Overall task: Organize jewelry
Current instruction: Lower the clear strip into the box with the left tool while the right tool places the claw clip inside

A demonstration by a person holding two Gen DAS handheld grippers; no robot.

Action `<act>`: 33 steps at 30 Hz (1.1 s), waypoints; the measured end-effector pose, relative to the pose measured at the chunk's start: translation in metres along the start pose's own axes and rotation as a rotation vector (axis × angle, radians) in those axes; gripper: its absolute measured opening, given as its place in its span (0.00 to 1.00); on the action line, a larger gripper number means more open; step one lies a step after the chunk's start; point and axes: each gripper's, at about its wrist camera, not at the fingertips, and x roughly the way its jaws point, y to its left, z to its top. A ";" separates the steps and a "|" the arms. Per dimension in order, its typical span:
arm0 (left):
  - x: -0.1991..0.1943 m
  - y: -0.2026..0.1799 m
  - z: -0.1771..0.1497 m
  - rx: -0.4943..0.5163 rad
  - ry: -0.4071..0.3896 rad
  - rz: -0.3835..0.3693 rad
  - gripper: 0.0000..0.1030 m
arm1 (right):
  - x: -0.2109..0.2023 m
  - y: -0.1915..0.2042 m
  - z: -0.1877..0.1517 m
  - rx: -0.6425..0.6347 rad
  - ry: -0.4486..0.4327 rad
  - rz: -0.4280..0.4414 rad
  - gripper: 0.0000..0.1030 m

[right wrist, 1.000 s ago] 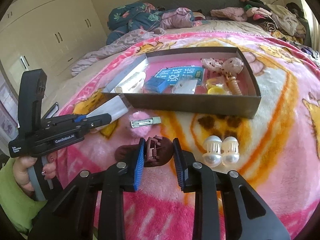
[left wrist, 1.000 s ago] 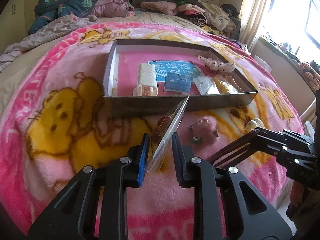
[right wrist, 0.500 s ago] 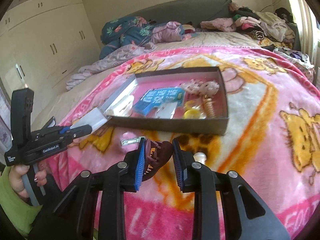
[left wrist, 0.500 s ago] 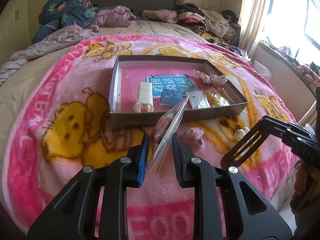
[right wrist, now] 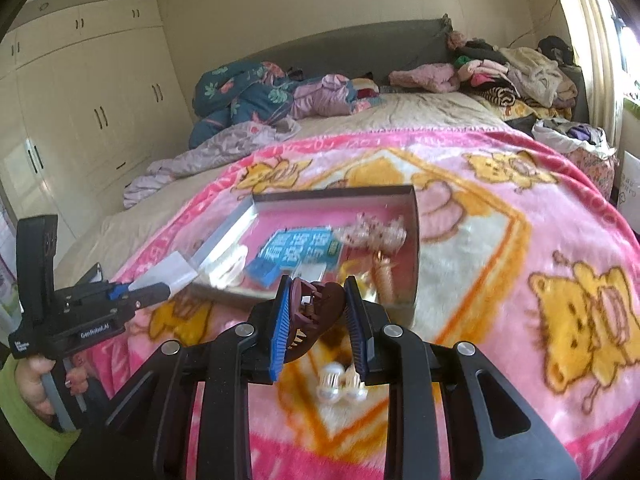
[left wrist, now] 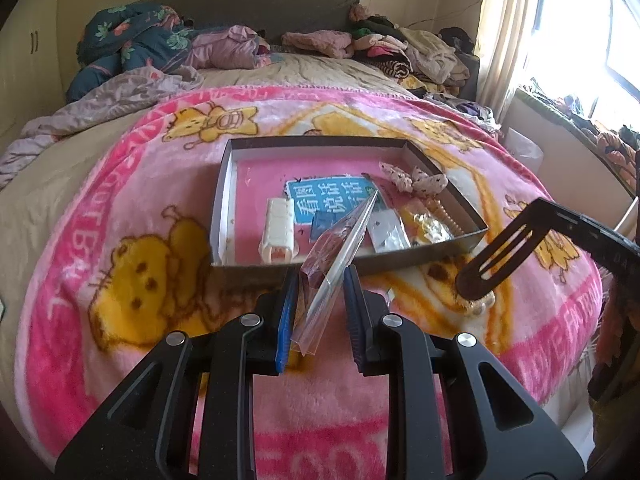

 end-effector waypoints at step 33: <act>0.066 -0.009 0.047 -0.002 0.032 -0.010 0.16 | 0.061 -0.053 0.051 0.058 -0.023 -0.057 0.24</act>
